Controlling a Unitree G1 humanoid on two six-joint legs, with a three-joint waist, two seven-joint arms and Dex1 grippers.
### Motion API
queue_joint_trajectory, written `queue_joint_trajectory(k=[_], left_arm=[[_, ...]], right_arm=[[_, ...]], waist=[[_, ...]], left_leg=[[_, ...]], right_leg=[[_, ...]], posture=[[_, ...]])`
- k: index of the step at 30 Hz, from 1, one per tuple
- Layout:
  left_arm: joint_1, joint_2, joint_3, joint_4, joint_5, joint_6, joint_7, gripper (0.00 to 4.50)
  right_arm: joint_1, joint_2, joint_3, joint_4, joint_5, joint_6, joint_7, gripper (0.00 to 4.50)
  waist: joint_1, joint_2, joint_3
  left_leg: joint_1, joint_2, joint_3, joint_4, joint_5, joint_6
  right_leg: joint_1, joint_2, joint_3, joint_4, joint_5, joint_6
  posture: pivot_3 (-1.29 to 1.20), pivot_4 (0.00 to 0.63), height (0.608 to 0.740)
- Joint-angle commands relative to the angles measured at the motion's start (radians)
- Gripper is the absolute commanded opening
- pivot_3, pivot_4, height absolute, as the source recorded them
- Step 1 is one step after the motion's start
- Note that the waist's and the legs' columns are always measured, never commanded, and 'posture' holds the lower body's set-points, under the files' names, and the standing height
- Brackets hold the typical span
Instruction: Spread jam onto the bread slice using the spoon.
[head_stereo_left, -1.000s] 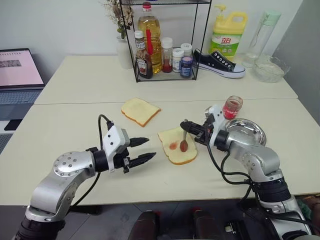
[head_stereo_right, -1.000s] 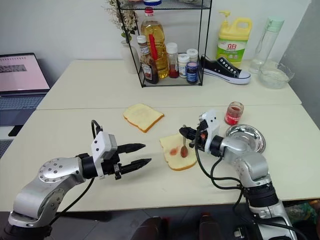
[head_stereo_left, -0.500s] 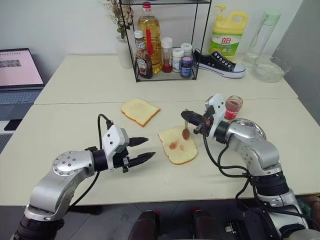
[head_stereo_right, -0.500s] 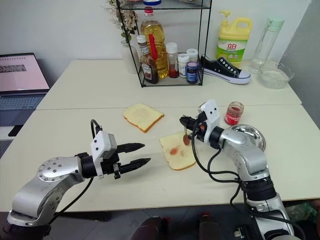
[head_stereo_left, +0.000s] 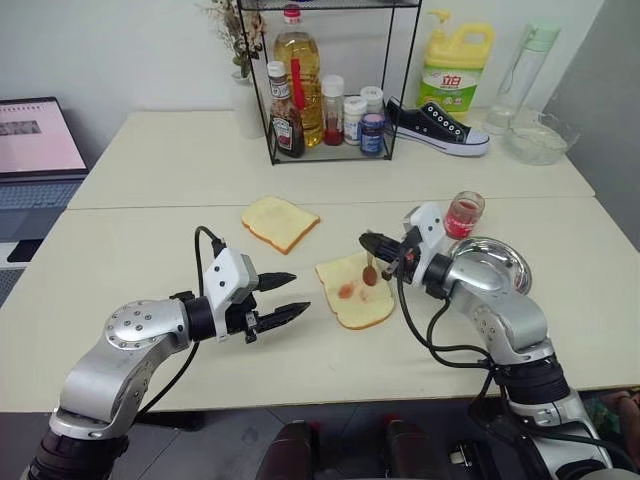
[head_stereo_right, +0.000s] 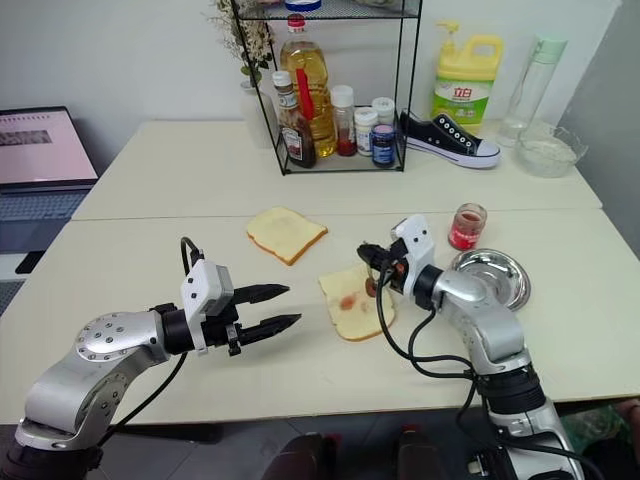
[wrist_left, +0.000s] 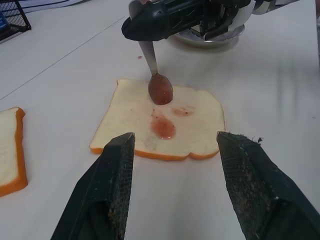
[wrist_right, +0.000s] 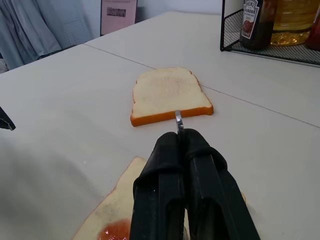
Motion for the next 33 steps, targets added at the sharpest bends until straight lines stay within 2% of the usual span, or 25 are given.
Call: queue_joint_trajectory(k=[1,14,23,28,33], left_arm=[[-0.007,0.008,0.007,-0.014,-0.004,-0.021,-0.008,2.73],[-0.018,0.018,0.012,0.009,0.004,-0.038,-0.026,2.73],[-0.018,0.019,0.011,0.006,0.002,-0.036,-0.029,2.73],[-0.012,0.021,0.013,-0.003,0.0,-0.031,-0.029,2.73],[-0.013,0.024,0.011,-0.002,0.0,-0.029,-0.029,2.73]], right_arm=[[-0.023,-0.001,-0.021,-0.013,0.003,0.001,0.008,0.02],[-0.105,0.008,-0.132,-0.06,0.109,0.127,-0.017,0.02],[-0.133,0.166,-0.347,0.009,0.378,0.367,-0.174,0.02],[-0.1,0.21,-0.395,0.072,0.444,0.419,-0.215,0.02],[-0.073,0.237,-0.398,0.138,0.444,0.404,-0.225,0.02]], waist=[[0.0,0.0,0.0],[0.0,0.0,0.0],[0.001,0.0,0.0],[0.0,0.0,0.0],[-0.001,0.0,0.0]], left_leg=[[0.0,0.0,0.0,0.0,0.0,0.0],[0.0,0.0,0.0,0.0,0.0,0.0],[0.0,0.0,0.0,0.0,0.0,0.0],[0.0,0.0,0.0,0.0,0.0,0.0],[0.0,0.0,0.001,0.0,0.0,0.0]], right_leg=[[0.0,0.0,0.0,0.0,0.0,0.0],[0.0,0.0,0.0,0.0,0.0,0.0],[0.0,0.0,0.0,0.0,0.0,0.0],[0.0,0.0,0.0,0.0,0.0,0.0],[0.0,0.0,0.0,0.0,0.0,0.0]], posture=[[0.0,0.15,0.74],[0.0,0.15,0.74],[0.0,0.15,0.74],[0.0,0.15,0.74],[0.0,0.15,0.74]])
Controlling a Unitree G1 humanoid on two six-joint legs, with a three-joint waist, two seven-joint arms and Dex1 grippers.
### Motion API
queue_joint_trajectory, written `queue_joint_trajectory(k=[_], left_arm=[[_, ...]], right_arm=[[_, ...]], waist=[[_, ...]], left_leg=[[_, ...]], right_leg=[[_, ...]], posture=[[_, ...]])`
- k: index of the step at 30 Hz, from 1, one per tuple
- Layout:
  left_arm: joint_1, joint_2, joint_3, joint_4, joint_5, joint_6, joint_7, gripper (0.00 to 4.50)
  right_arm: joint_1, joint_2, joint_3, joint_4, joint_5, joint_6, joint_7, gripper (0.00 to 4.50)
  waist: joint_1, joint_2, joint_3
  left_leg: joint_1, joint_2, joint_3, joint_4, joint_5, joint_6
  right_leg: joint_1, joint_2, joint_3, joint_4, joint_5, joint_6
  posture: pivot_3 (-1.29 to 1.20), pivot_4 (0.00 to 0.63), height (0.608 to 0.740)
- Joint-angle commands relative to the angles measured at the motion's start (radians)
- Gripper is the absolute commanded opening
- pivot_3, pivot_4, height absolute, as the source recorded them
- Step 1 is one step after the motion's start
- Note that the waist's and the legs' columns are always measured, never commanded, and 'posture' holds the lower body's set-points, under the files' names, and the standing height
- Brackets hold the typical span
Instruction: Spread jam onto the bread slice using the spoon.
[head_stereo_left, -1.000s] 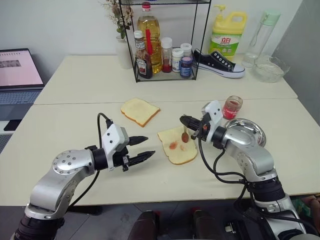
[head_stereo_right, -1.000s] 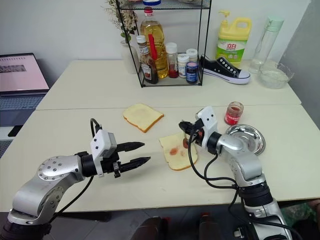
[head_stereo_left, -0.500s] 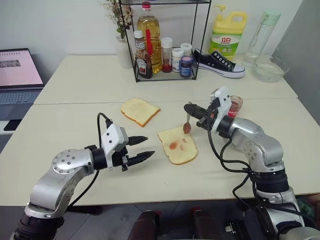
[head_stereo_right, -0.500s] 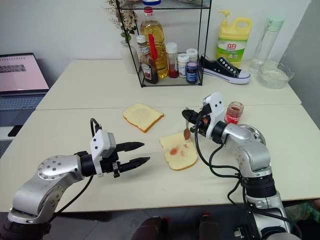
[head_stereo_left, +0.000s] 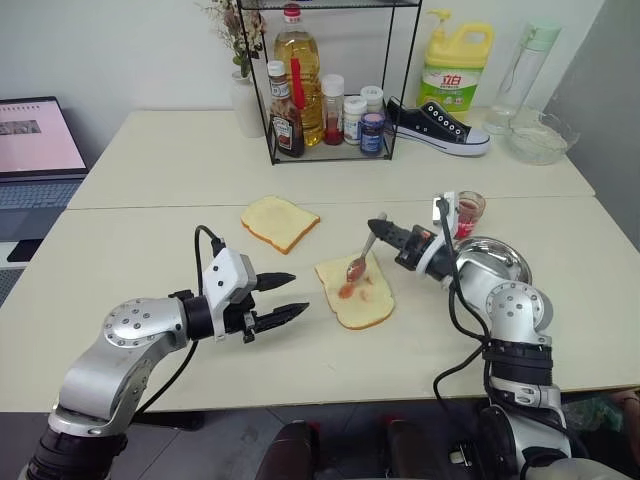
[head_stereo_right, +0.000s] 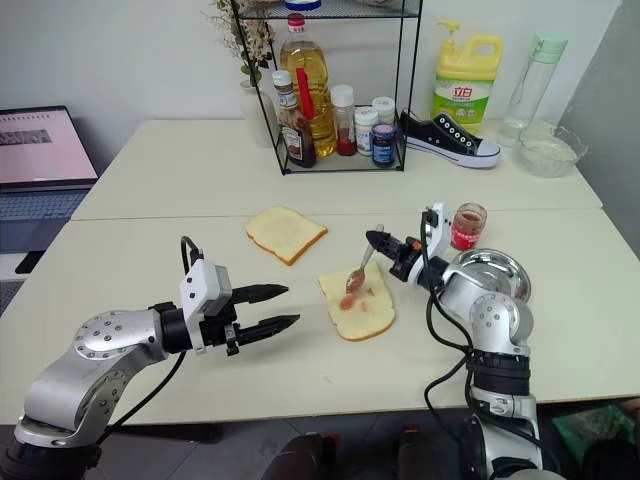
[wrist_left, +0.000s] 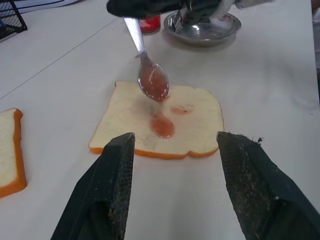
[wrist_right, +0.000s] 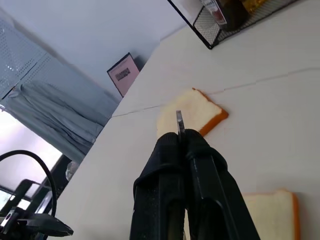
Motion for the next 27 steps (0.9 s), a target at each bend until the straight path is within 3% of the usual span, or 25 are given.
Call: queue_joint_trajectory(k=[1,5,11,16,27], left_arm=[[-0.01,0.013,0.01,-0.021,-0.003,-0.01,-0.002,2.73],[-0.018,0.012,0.006,-0.017,-0.002,-0.009,-0.002,2.73],[-0.031,0.01,-0.002,-0.008,0.002,-0.013,-0.005,2.73],[-0.037,0.007,-0.006,-0.006,0.005,-0.014,-0.006,2.73],[-0.045,-0.001,-0.014,0.012,0.013,-0.025,-0.01,2.73]], right_arm=[[-0.013,0.024,-0.026,0.014,0.037,-0.013,-0.015,0.02],[-0.052,0.075,-0.085,0.09,0.079,-0.027,-0.057,0.02],[-0.051,0.075,-0.065,0.154,0.048,-0.053,-0.037,0.02],[-0.016,0.035,-0.009,0.165,-0.009,-0.076,0.004,0.02],[0.023,-0.073,0.019,0.103,0.016,-0.003,0.063,0.02]], waist=[[0.0,0.0,0.0],[-0.002,0.0,0.0],[-0.001,0.0,0.0],[-0.002,0.0,0.0],[-0.001,0.0,0.0]], left_leg=[[0.0,0.0,0.0,0.0,0.0,0.0],[0.0,0.0,0.0,0.0,0.0,0.0],[0.0,0.0,0.0,0.0,0.0,0.0],[0.0,0.0,0.001,0.0,0.0,0.0],[0.0,0.0,0.0,0.0,0.0,0.0]], right_leg=[[0.0,0.0,0.0,0.0,0.0,0.0],[0.0,0.001,0.0,0.0,0.0,0.0],[0.0,0.0,0.0,0.0,0.0,0.0],[0.0,0.001,0.0,0.0,0.0,0.0],[0.0,0.001,0.0,0.0,0.0,0.0]], posture=[[0.0,0.15,0.74],[0.0,0.15,0.74],[0.0,0.15,0.74],[0.0,0.15,0.74],[0.0,0.15,0.74]])
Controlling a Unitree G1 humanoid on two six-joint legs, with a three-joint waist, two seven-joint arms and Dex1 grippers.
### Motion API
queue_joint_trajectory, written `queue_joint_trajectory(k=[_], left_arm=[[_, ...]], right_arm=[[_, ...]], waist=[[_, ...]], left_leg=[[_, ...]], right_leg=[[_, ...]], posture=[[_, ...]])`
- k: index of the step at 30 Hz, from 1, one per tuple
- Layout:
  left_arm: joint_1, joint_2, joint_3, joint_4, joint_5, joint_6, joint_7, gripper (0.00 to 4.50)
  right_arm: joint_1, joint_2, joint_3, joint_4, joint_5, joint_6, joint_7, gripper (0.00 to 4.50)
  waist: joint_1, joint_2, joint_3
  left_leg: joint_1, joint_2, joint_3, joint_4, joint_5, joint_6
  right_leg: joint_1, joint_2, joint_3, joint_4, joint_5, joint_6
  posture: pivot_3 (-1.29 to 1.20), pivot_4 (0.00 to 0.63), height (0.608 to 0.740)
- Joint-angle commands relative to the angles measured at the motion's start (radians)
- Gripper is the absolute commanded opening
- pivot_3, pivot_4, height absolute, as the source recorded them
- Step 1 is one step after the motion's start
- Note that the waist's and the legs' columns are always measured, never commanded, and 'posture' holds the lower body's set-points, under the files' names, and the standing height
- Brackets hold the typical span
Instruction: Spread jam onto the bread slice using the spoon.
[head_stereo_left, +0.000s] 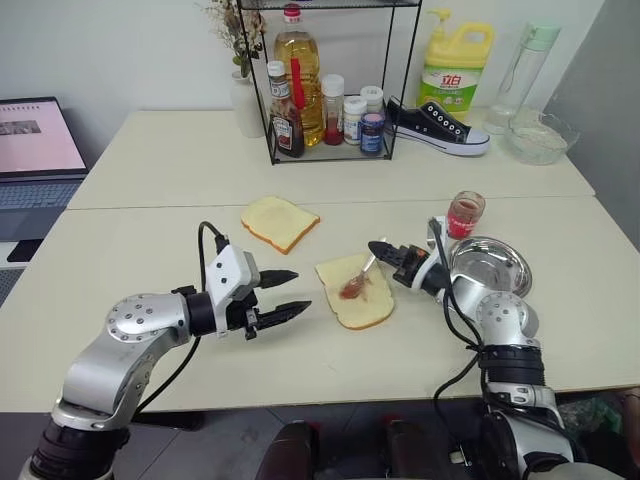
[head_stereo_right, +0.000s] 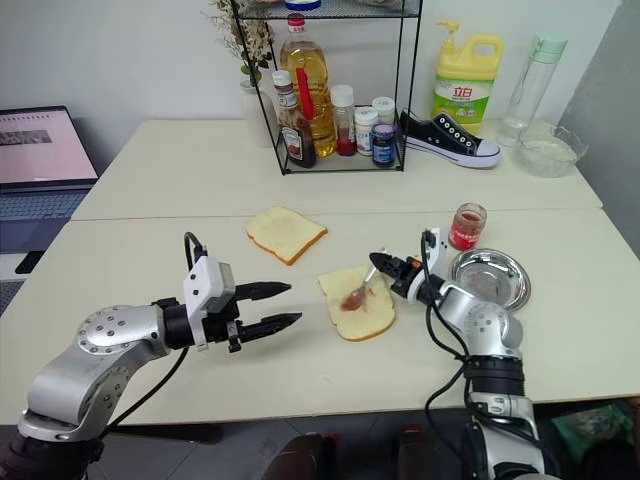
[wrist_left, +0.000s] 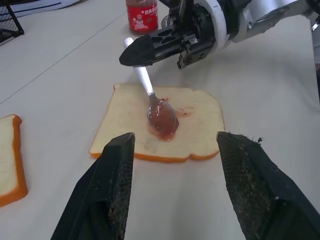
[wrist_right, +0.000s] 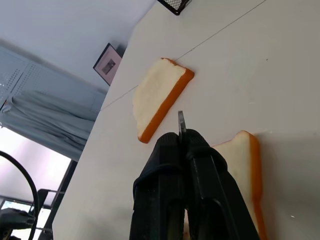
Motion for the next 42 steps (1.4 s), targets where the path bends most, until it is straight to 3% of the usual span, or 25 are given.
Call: queue_joint_trajectory(k=[1,9,17,27,35,42], left_arm=[[-0.013,0.0,0.005,-0.011,0.0,-0.025,-0.001,2.73],[-0.014,-0.009,0.001,-0.006,0.006,-0.032,0.001,2.73],[-0.016,-0.006,0.002,-0.001,0.004,-0.035,-0.002,2.73],[-0.013,-0.001,0.004,-0.01,0.001,-0.027,-0.002,2.73],[-0.002,0.002,0.007,-0.019,-0.001,-0.023,0.001,2.73],[-0.006,-0.001,0.002,-0.014,0.002,-0.026,0.0,2.73]], right_arm=[[0.013,-0.041,-0.001,-0.05,0.014,0.031,0.026,0.02],[-0.001,-0.154,-0.042,-0.059,0.056,0.089,0.062,0.02],[-0.092,-0.064,-0.114,-0.037,0.139,0.117,-0.019,0.02],[-0.087,0.021,-0.035,0.011,0.079,0.064,-0.013,0.02],[-0.012,-0.027,0.055,-0.013,0.015,0.061,0.056,0.02],[0.01,-0.107,0.042,-0.046,0.026,0.085,0.083,0.02]], waist=[[0.0,0.0,0.0],[0.002,0.0,0.0],[-0.001,0.0,0.0],[0.0,0.0,0.0],[-0.001,0.0,0.0],[0.001,0.0,0.0]], left_leg=[[0.0,0.0,0.0,0.0,0.0,0.0],[0.0,0.0,0.0,0.0,0.0,0.0],[0.0,0.0,0.0,0.0,0.0,0.0],[0.0,0.0,0.0,0.0,0.0,0.0],[0.0,0.0,0.0,0.0,0.0,0.0],[0.0,0.0,0.0,0.0,0.0,0.0]], right_leg=[[0.0,0.0,0.0,0.0,0.0,0.0],[0.0,0.0,0.0,0.0,0.0,0.0],[0.0,0.0,0.0,0.0,0.0,0.0],[0.0,0.0,0.0,0.0,0.0,0.0],[0.0,0.0,0.0,0.0,0.0,0.0],[0.0,0.0,0.0,0.0,0.0,0.0]], posture=[[0.0,0.15,0.74],[0.0,0.15,0.74],[0.0,0.15,0.74],[0.0,0.15,0.74],[0.0,0.15,0.74],[0.0,0.15,0.74]])
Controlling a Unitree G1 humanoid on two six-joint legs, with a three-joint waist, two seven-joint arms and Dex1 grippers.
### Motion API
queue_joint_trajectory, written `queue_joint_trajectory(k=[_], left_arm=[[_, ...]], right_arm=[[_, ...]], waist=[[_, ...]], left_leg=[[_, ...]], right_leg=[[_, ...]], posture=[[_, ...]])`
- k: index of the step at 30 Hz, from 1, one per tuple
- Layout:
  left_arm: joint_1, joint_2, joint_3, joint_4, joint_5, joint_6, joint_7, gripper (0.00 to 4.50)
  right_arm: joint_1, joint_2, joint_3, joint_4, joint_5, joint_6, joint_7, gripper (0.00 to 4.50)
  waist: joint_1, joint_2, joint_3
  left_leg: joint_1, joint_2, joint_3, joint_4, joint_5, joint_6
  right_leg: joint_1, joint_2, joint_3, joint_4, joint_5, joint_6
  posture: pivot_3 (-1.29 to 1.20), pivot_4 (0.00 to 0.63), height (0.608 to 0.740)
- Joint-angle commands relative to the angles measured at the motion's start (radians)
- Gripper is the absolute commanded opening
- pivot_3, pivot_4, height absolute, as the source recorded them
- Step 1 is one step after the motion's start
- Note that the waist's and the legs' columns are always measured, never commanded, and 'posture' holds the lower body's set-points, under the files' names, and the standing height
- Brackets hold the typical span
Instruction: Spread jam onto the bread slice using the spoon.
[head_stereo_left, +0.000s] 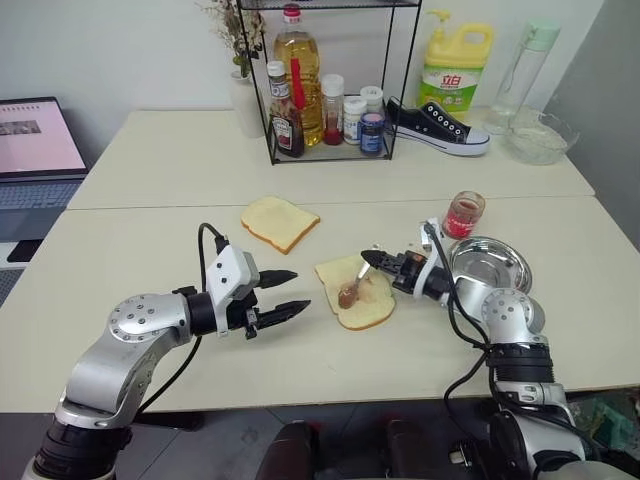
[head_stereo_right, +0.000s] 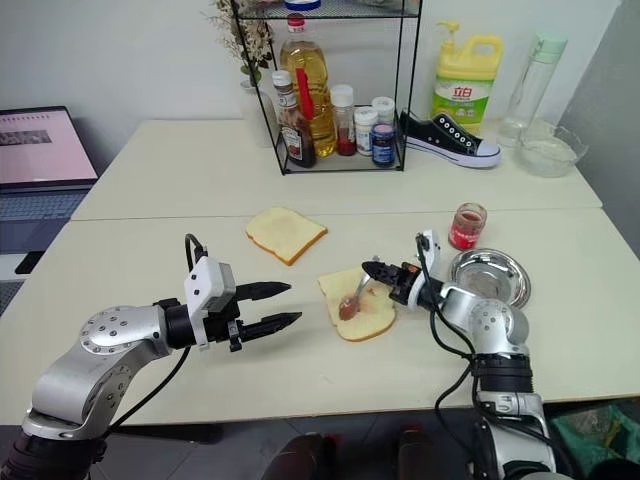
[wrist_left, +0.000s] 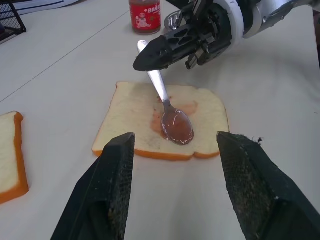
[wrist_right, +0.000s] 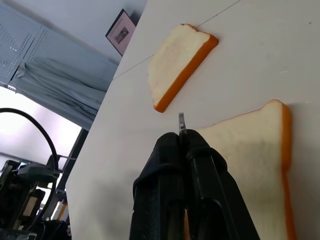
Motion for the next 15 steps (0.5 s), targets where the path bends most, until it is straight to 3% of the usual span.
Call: queue_joint_trajectory(k=[1,8,15], left_arm=[[-0.008,0.007,0.003,-0.023,-0.003,-0.01,0.0,2.73],[-0.021,0.004,-0.003,-0.009,0.001,-0.018,-0.006,2.73],[-0.038,0.001,-0.011,0.005,0.005,-0.025,-0.011,2.73]], right_arm=[[0.009,-0.051,-0.024,-0.039,0.0,0.019,0.012,0.02],[-0.01,-0.122,-0.071,-0.01,0.002,0.008,0.018,0.02],[-0.082,-0.084,-0.12,0.005,0.042,0.005,-0.02,0.02]], waist=[[0.001,0.0,0.0],[0.001,0.0,0.0],[0.001,0.0,0.0]], left_leg=[[0.0,0.0,0.0,0.0,0.0,0.0],[0.0,0.0,0.0,0.0,0.0,0.0],[0.0,0.0,0.0,0.0,0.0,0.0]], right_leg=[[0.0,0.0,0.0,0.0,0.0,0.0],[0.0,0.0,0.0,0.0,0.0,0.0],[0.0,0.0,0.0,0.0,0.0,0.0]], posture=[[0.0,0.15,0.74],[0.0,0.15,0.74],[0.0,0.15,0.74]])
